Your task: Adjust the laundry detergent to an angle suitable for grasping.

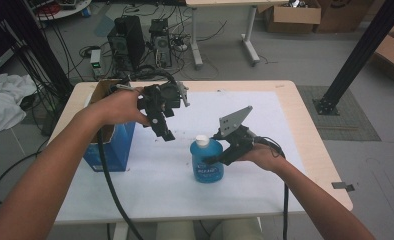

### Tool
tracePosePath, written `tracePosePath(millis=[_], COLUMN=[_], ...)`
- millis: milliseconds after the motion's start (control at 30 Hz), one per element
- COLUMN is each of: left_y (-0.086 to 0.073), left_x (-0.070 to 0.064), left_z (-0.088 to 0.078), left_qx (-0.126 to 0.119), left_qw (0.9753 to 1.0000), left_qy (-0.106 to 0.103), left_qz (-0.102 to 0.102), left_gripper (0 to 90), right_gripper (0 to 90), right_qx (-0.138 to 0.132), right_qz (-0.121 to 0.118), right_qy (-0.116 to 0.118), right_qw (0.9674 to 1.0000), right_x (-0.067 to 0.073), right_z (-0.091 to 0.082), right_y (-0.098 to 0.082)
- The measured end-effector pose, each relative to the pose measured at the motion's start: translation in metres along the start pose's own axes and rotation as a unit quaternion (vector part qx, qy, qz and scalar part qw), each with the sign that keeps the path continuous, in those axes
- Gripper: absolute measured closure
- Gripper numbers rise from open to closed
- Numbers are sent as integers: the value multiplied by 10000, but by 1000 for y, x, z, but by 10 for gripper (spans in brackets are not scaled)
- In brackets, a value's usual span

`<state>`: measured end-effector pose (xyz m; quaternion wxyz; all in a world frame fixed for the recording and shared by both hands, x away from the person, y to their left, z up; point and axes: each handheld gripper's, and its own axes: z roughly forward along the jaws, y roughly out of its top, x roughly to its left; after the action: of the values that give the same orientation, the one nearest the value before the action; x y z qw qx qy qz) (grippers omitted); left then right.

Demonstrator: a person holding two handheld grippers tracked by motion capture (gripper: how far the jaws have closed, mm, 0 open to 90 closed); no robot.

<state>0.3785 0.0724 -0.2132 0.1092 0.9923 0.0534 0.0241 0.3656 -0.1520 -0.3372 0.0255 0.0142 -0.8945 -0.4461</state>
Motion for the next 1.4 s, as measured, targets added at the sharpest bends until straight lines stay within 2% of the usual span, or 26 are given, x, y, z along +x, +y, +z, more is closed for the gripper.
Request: tracePosePath(millis=[433,567,600,800,833,867,900,933,1000,1033,1200,1400], left_y=[1,4,5,6,7,7,7,7,7,7,8,7], left_x=[2,2,2,2,2,1,1,1,1,1,1,0], left_z=[2,2,2,4,3,3,4,3,3,3,3,3], left_qx=[6,-2,23,65,80,76,64,76,72,67,64,44], left_qw=[10000,10000,10000,10000,10000,10000,10000,10000,10000,10000,10000,10000], left_qy=[1,-16,-11,-34,-31,-39,-29,-21,-12,-11,-18,-15], left_qz=[-16,-32,15,5,22,12,11,13,11,-1,12,-2], left_gripper=[214,214,215,213,214,213,213,213,211,211,211,211], right_gripper=[413,413,411,405,397,377,377,312,309,273,248,219], right_qx=[-4,-26,-32,5,14,13,13,38,65,80,-137,-200], right_qz=[-143,-26,21,-45,-8,135,135,203,221,237,276,265], right_qy=[195,247,251,260,282,383,383,348,358,315,182,118], right_qw=[9997,9997,9997,9997,9996,9992,9992,9992,9991,9992,9994,9994], right_x=[-5,-10,-11,-9,-10,-11,-11,-10,-10,-8,-6,-3], right_z=[-2,-5,-6,-6,-6,-7,-7,-8,-8,-7,-15,-26], right_y=[-7,-11,-12,-11,-12,-13,-13,-15,-15,-15,-12,-11])
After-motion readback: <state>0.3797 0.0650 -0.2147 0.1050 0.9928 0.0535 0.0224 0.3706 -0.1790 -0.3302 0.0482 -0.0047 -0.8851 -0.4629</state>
